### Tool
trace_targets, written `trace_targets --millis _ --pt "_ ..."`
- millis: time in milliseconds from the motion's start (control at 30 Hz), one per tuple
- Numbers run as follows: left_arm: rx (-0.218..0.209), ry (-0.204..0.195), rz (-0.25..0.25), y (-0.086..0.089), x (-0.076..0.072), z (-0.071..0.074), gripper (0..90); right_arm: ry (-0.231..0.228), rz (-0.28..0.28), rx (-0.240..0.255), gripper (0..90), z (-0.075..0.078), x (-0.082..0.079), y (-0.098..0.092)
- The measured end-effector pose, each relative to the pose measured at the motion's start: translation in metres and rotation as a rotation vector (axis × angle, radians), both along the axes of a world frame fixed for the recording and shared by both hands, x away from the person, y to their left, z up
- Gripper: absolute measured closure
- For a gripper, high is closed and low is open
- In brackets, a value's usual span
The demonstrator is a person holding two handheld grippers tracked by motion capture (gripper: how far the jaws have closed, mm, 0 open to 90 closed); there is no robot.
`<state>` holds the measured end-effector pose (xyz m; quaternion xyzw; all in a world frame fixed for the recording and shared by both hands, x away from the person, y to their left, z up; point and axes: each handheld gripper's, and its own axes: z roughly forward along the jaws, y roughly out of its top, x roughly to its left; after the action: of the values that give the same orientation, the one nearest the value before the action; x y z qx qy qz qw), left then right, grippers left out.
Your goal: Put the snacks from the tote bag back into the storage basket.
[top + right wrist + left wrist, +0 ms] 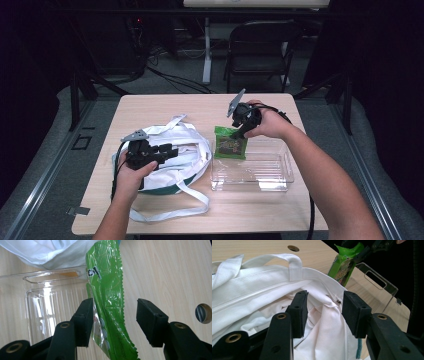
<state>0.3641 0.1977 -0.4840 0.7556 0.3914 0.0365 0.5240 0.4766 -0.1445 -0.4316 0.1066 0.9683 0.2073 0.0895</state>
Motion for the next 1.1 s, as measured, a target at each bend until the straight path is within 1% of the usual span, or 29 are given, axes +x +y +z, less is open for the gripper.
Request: trace_targets --millis 300,367,433,467,500,633,667,800,833,900,933,1100 --pt "0.004 -0.002 0.011 0.003 -0.001 0.001 53.9 0.008 -0.005 0.004 46.8 0.001 -0.003 0.002" --pt "0.005 -0.006 0.014 0.003 -0.001 0.001 52.8 0.002 -0.008 0.01 46.8 0.004 -0.003 0.001" --pt "0.006 -0.008 0.016 0.003 -0.002 0.002 52.3 0.01 -0.021 0.029 46.2 0.008 -0.004 0.0" --pt "0.005 -0.009 0.016 0.003 -0.002 0.002 52.2 0.008 -0.021 0.037 46.2 0.009 -0.005 0.0" --pt "0.006 -0.01 0.016 0.004 -0.002 0.002 52.1 0.007 -0.023 0.038 46.3 0.011 -0.006 -0.001" --pt "0.009 -0.011 0.021 0.005 -0.003 0.004 50.8 -0.01 -0.035 0.054 46.2 0.018 -0.009 -0.003" --pt "0.009 -0.011 0.024 0.005 -0.003 0.004 50.4 -0.013 -0.037 0.066 46.2 0.019 -0.009 -0.004" --pt "0.003 -0.014 0.038 0.007 -0.003 0.005 49.8 -0.017 -0.053 0.073 46.0 0.024 -0.012 -0.006" --pt "0.004 -0.016 0.041 0.008 -0.003 0.006 49.5 -0.018 -0.059 0.085 46.0 0.025 -0.012 -0.007" --pt "0.006 -0.018 0.043 0.008 -0.003 0.006 48.6 -0.01 -0.067 0.087 46.0 0.028 -0.013 -0.009" --pt "0.008 -0.019 0.045 0.009 -0.002 0.006 48.4 -0.005 -0.073 0.096 46.0 0.03 -0.014 -0.01" --pt "0.012 -0.017 0.049 0.011 -0.002 0.005 47.9 -0.002 -0.084 0.111 46.6 0.038 -0.022 -0.015"
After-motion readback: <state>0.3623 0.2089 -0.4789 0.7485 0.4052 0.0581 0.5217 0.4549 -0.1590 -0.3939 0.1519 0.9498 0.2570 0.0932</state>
